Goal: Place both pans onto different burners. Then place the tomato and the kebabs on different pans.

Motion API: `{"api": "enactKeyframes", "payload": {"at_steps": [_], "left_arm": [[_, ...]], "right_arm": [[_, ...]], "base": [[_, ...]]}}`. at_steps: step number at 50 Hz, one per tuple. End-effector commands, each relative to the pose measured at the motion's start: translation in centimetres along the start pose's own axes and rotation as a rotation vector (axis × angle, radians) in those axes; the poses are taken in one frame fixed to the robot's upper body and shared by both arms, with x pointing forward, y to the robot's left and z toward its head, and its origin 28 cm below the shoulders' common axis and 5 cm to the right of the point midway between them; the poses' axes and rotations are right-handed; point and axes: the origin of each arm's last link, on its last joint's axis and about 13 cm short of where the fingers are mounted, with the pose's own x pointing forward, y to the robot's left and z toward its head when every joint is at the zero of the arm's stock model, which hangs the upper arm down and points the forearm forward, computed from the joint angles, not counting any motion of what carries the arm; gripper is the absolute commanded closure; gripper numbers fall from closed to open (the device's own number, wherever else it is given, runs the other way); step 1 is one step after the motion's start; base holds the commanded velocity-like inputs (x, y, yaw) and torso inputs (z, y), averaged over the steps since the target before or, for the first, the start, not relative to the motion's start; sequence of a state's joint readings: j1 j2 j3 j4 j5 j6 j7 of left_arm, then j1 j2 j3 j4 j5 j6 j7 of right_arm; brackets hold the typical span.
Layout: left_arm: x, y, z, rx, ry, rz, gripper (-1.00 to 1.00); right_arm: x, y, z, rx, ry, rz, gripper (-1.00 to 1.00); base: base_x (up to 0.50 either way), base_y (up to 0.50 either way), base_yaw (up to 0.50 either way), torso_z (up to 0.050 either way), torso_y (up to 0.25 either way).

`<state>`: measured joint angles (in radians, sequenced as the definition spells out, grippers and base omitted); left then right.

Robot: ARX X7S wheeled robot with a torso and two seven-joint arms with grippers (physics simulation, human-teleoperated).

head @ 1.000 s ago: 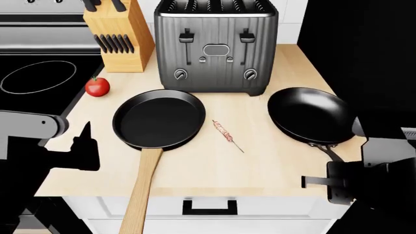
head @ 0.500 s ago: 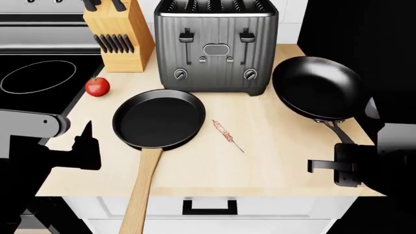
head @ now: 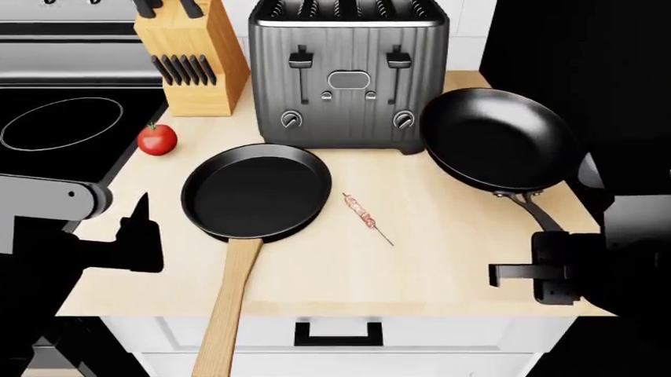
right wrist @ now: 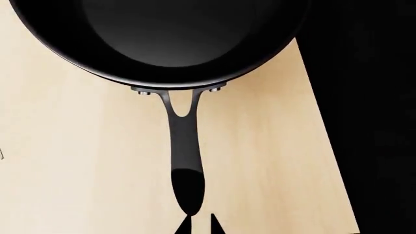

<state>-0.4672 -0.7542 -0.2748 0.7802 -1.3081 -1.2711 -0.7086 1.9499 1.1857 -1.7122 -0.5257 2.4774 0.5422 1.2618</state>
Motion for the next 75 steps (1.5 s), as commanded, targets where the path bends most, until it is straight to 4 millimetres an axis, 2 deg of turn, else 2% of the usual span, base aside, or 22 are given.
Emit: {"api": "enactKeyframes", "payload": {"at_steps": [1,21,26,40,57,64,75], "left_arm": [[-0.1,0.0,0.0,-0.002,-0.001,-0.002,-1.00],[-0.4,-0.3,0.1,-0.019,0.007,-0.017,-1.00],[-0.6,-0.6,1.0,-0.063,0.029,-0.053,-1.00],[-2.5,-3.4,2.9,-0.251,0.222,-0.243,-1.00],[-3.1,-5.9,2.1,-0.358,0.366,-0.284,-1.00],[-2.9,-6.7,1.3,-0.345,0.405,-0.255,-1.00],[-2.5,-7.9,0.5,-0.221,0.442,-0.203,-1.00]], "right_arm": [[-2.6,-0.2,1.3,-0.005,-0.097,-0.026,1.00],[-3.1,0.0,1.4,-0.015,-0.091,-0.033,1.00],[-3.1,0.0,1.4,-0.018,-0.087,-0.035,1.00],[-3.0,-0.1,1.2,-0.013,-0.080,-0.045,1.00],[-2.7,-0.2,1.0,-0.014,-0.070,-0.045,1.00],[-2.6,-0.3,0.8,-0.013,-0.067,-0.048,1.00],[-2.5,-0.3,0.7,-0.013,-0.064,-0.047,1.00]], "base": [[0.00,0.00,0.00,0.000,0.010],[0.00,0.00,0.00,0.000,0.001],[0.00,0.00,0.00,0.000,0.002],[0.00,0.00,0.00,0.000,0.001],[0.00,0.00,0.00,0.000,0.002],[0.00,0.00,0.00,0.000,0.000],[0.00,0.00,0.00,0.000,0.002]]}}
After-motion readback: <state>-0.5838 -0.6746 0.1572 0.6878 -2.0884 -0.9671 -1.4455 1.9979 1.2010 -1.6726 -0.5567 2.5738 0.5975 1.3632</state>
